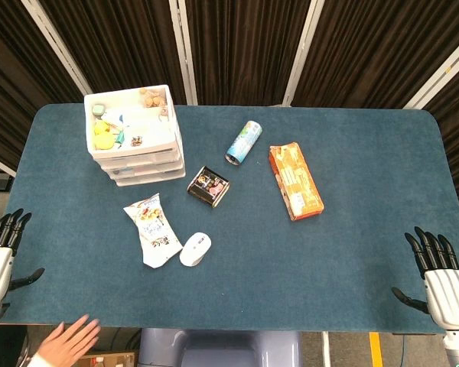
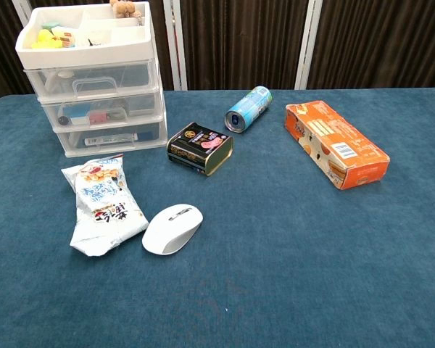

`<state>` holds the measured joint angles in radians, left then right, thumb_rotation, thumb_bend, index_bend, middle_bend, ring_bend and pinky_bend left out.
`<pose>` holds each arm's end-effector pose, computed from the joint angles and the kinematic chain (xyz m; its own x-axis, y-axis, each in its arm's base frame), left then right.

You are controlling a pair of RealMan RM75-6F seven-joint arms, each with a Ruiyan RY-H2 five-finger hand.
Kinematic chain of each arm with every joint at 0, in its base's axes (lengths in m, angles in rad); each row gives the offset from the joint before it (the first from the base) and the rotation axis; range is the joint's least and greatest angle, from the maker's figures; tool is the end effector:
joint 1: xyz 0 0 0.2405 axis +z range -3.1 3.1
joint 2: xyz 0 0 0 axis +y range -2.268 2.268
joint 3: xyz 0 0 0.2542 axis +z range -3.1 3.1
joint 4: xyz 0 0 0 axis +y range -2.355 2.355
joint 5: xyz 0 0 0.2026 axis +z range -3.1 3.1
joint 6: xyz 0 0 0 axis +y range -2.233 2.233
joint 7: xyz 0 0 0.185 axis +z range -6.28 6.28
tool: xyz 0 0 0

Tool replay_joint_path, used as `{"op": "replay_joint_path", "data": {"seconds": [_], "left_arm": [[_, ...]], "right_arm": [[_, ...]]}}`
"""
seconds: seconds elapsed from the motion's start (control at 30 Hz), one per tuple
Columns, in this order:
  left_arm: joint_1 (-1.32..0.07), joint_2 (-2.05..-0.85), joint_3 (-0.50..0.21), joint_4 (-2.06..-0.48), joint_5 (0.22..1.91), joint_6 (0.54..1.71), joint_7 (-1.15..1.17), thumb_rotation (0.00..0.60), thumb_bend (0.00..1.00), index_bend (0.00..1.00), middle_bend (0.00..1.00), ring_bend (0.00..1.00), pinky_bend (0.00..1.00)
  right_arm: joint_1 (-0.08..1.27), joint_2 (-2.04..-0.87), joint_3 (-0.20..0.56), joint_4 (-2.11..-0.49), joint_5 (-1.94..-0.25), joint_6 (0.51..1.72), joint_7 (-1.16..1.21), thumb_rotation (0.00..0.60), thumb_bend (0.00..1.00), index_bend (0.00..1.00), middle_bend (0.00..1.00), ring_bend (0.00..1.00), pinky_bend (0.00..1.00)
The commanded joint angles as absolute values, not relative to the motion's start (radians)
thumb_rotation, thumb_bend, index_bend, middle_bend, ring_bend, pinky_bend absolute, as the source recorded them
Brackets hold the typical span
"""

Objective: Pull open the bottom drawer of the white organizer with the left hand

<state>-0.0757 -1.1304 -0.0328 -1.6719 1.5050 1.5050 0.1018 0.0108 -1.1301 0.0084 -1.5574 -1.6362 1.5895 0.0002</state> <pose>-0.2949 0.2141 0.1560 0.4245 0.0071 0.9054 0.9054 -0.0098 -0.4244 -0.3037 -0.1895 0.1661 0.4369 0.0318 0.8990 -0.8958 -0.0749 0.4380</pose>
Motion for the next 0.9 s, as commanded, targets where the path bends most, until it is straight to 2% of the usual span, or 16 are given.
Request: {"op": "replay_joint_path", "data": {"seconds": [0.03, 0.37, 0.43, 0.47, 0.5, 0.53, 0.57, 0.6, 0.67, 0.9], "left_arm": [[-0.076, -1.131, -0.033, -1.672, 1.505, 1.504, 0.102, 0.600, 0.10, 0.00, 0.00, 0.00, 0.05], [-0.077, -1.129, -0.032, -1.670, 1.507, 1.503, 0.100, 0.600, 0.10, 0.00, 0.00, 0.00, 0.06], [-0.078, -1.130, -0.034, -1.670, 1.506, 1.500, 0.098, 0.600, 0.11, 0.00, 0.00, 0.00, 0.09], [-0.080, -1.131, -0.035, -1.672, 1.503, 1.497, 0.092, 0.600, 0.15, 0.00, 0.03, 0.02, 0.15], [-0.081, -1.132, -0.037, -1.675, 1.502, 1.497, 0.084, 0.600, 0.22, 0.00, 0.11, 0.10, 0.26], [-0.082, -1.135, -0.041, -1.680, 1.500, 1.499, 0.074, 0.600, 0.32, 0.00, 0.27, 0.25, 0.41], [-0.083, -1.142, -0.053, -1.685, 1.498, 1.511, 0.060, 0.600, 0.38, 0.01, 0.39, 0.37, 0.51], [-0.084, -1.152, -0.065, -1.683, 1.496, 1.524, 0.051, 0.600, 0.45, 0.02, 0.56, 0.53, 0.63], [-0.090, -1.170, -0.083, -1.688, 1.486, 1.530, 0.021, 0.600, 0.51, 0.06, 0.74, 0.69, 0.75], [-0.155, -1.179, -0.136, -1.805, 1.361, 1.397, -0.037, 0.600, 0.52, 0.07, 0.93, 0.87, 0.87]], "right_arm": [[0.011, -1.130, 0.009, -1.558, -1.636, 1.589, 0.001, 0.600, 0.09, 0.00, 0.00, 0.00, 0.00], [0.011, -1.130, 0.008, -1.559, -1.639, 1.591, -0.001, 0.600, 0.09, 0.00, 0.00, 0.00, 0.00], [0.011, -1.131, 0.009, -1.560, -1.637, 1.588, -0.002, 0.600, 0.09, 0.00, 0.00, 0.00, 0.00], [0.012, -1.131, 0.010, -1.561, -1.635, 1.586, -0.002, 0.600, 0.09, 0.00, 0.00, 0.00, 0.00], [0.013, -1.131, 0.010, -1.561, -1.634, 1.585, -0.003, 0.600, 0.09, 0.00, 0.00, 0.00, 0.00], [0.013, -1.131, 0.011, -1.561, -1.634, 1.584, -0.003, 0.600, 0.09, 0.00, 0.00, 0.00, 0.00], [0.014, -1.131, 0.010, -1.562, -1.634, 1.584, -0.002, 0.600, 0.09, 0.00, 0.00, 0.00, 0.00], [0.014, -1.131, 0.010, -1.562, -1.635, 1.583, -0.001, 0.600, 0.09, 0.00, 0.00, 0.00, 0.00], [0.016, -1.131, 0.009, -1.559, -1.637, 1.581, 0.000, 0.600, 0.09, 0.00, 0.00, 0.00, 0.00], [0.013, -1.119, 0.005, -1.566, -1.642, 1.586, 0.025, 0.600, 0.09, 0.00, 0.00, 0.00, 0.00]]}}
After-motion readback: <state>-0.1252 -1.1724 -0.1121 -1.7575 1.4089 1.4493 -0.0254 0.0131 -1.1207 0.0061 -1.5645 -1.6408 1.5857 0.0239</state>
